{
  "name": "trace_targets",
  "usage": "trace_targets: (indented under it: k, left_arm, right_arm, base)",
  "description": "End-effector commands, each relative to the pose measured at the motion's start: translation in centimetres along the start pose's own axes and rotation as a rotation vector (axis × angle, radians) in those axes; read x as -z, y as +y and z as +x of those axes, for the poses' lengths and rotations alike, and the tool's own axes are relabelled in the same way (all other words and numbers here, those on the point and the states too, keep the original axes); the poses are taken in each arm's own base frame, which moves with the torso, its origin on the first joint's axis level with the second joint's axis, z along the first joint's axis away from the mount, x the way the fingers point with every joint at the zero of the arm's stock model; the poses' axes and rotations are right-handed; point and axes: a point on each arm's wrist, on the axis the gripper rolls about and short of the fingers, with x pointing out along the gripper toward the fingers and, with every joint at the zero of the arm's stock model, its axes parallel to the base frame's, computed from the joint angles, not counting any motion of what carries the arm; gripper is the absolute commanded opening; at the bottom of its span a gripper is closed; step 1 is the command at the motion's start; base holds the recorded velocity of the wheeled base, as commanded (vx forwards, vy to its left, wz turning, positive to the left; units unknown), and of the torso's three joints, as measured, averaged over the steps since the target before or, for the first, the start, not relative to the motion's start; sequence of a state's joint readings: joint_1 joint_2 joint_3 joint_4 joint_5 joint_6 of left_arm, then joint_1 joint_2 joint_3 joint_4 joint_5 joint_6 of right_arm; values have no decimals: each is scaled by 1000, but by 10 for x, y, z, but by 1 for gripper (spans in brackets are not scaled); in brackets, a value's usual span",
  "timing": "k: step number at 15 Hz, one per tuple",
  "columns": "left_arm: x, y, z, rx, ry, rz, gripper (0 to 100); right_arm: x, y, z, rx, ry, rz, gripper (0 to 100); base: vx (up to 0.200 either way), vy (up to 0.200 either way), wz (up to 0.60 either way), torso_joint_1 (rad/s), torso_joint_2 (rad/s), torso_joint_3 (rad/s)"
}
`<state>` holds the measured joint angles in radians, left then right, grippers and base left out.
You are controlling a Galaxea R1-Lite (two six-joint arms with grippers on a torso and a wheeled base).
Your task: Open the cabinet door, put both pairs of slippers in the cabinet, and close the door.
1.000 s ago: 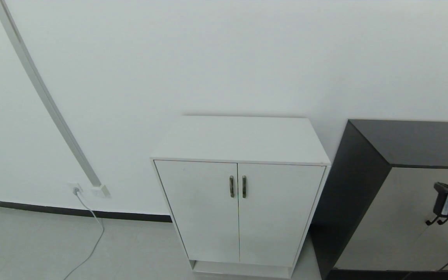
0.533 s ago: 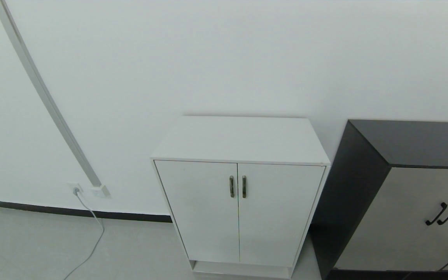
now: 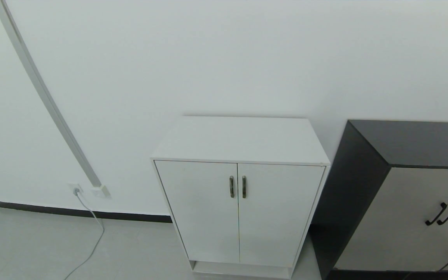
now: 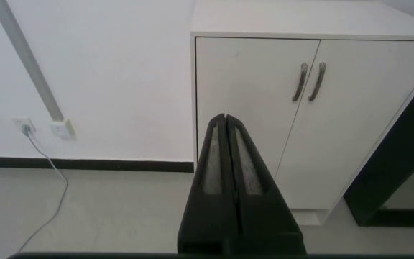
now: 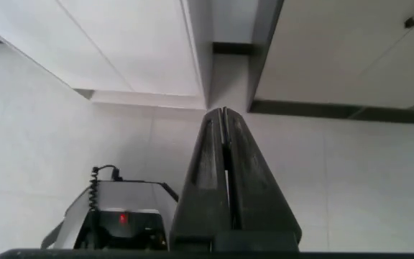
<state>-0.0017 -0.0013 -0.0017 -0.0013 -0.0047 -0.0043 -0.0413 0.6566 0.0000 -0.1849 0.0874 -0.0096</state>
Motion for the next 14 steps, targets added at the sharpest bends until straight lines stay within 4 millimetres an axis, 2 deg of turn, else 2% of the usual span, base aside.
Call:
trace_targets:
  k: [1, 5, 9, 14]
  left_arm:
    - [0, 0, 0, 0, 1, 0, 0]
    - [0, 0, 0, 0, 1, 0, 0]
    - [0, 0, 0, 0, 1, 0, 0]
    - [0, 0, 0, -2, 1, 0, 0]
  right_arm:
    - [10, 2, -14, -9, -71, -10, 0]
    - [19, 2, -19, -27, -72, -19, 0]
    - [25, 1, -23, 57, -83, -58, 0]
    - [27, 1, -30, 60, -189, -53, 0]
  base:
    - [0, 0, 0, 0, 0, 0]
    - [0, 0, 0, 0, 0, 0]
    - [0, 0, 0, 0, 0, 0]
    - [0, 0, 0, 0, 0, 0]
